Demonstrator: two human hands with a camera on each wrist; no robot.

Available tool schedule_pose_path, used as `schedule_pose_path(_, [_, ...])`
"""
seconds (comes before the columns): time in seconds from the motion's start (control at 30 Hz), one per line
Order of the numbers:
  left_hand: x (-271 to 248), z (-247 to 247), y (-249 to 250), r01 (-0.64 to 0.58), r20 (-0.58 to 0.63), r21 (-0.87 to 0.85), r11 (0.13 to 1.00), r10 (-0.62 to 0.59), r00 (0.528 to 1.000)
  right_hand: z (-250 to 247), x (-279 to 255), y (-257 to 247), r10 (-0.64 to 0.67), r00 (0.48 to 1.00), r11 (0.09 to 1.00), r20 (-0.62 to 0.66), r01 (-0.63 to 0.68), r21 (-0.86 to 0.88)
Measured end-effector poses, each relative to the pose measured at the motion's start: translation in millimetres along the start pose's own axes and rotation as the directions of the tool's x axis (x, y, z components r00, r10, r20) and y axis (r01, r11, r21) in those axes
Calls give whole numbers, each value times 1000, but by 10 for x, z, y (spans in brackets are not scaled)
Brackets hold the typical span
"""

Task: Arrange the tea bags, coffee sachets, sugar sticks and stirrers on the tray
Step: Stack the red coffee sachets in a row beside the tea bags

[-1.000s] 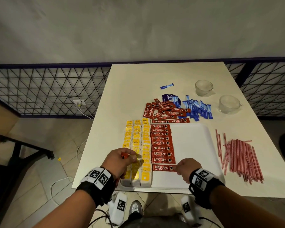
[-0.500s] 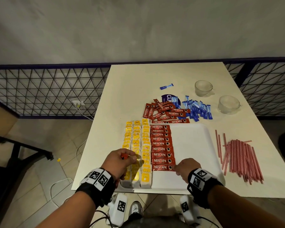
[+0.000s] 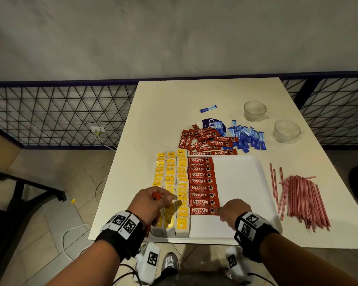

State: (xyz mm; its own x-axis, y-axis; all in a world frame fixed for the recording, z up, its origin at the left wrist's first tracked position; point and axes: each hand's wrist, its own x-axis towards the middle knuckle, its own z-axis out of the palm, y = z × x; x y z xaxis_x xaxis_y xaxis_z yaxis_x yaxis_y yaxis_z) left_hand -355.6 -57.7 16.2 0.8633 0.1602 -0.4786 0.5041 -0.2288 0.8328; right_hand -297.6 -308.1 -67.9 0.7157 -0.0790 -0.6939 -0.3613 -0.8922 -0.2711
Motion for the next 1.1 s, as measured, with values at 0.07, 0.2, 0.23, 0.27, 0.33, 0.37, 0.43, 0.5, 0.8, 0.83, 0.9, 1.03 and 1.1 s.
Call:
schedule_pose_path(0.07, [3, -3, -2, -2, 2, -3, 1000, 2, 1000, -4, -5, -5, -10, 1000, 1000, -4, 10, -5])
schedule_pose_path(0.2, [28, -19, -19, -15, 17, 10, 1000, 15, 1000, -43, -87, -25, -17, 1000, 1000, 2, 17, -12])
schedule_pose_path(0.23, [22, -23, -14, -11, 30, 4, 1000, 11, 999, -74, -129, -32, -29, 999, 999, -20, 28, -31])
schedule_pose_path(0.27, [11, -21, -4, -1, 52, -13, 1000, 2, 999, -115, -178, -44, -47, 997, 998, -59, 44, -45])
schedule_pose_path(0.33, [-25, -8, 32, 41, 110, -66, 997, -34, 993, -212, -300, -109, -125, 982, 992, -144, 128, 14])
schedule_pose_path(0.37, [-44, 12, 61, 70, 146, -87, 994, -57, 988, -258, -368, -165, -190, 967, 973, -167, 208, 97])
schedule_pose_path(0.43, [-52, 84, 111, 104, 217, -100, 990, -80, 973, -325, -525, -325, -364, 917, 877, -162, 396, 272])
schedule_pose_path(0.5, [-39, 172, 170, 113, 274, -92, 989, -84, 958, -344, -652, -493, -516, 847, 781, -126, 526, 336])
schedule_pose_path(0.8, [-9, 513, 405, 98, 371, -22, 995, -82, 925, -486, -760, -557, -639, 763, 692, -98, 626, 359])
schedule_pose_path(0.83, [-23, 530, 425, 93, 378, 8, 996, -89, 921, -522, -745, -505, -633, 768, 686, -98, 615, 389])
schedule_pose_path(0.9, [-85, 538, 456, 90, 381, 60, 994, -106, 919, -594, -724, -404, -627, 772, 665, -107, 601, 443])
schedule_pose_path(1.03, [-272, 607, 428, 87, 313, -97, 991, -53, 948, -757, -683, -215, -580, 805, 544, -126, 498, 676])
schedule_pose_path(1.1, [-299, 662, 351, 81, 230, -239, 968, -24, 973, -826, -671, -128, -589, 799, 509, -125, 486, 710])
